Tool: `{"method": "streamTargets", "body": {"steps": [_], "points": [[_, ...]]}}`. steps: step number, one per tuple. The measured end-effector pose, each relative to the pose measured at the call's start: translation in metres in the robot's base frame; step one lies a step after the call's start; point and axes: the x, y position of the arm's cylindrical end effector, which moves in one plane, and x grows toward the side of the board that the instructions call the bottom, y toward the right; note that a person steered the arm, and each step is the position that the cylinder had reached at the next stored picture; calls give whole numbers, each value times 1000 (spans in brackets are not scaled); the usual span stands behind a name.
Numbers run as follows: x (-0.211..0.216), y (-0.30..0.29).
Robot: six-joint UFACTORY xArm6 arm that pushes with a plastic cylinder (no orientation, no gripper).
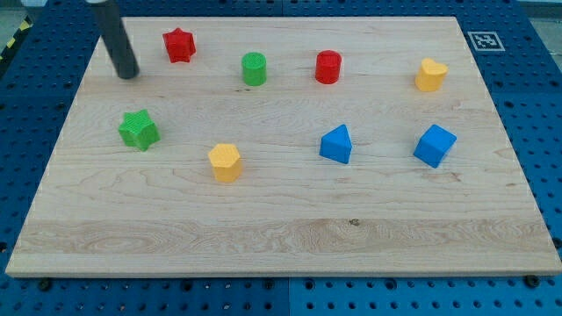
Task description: Move the red star into the green circle
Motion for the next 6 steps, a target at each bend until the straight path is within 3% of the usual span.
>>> {"method": "streamTargets", "body": {"steps": [1,2,3,5,6], "points": [[-38,9],[-38,27],[-42,2],[-52,97],[-26,148]]}}
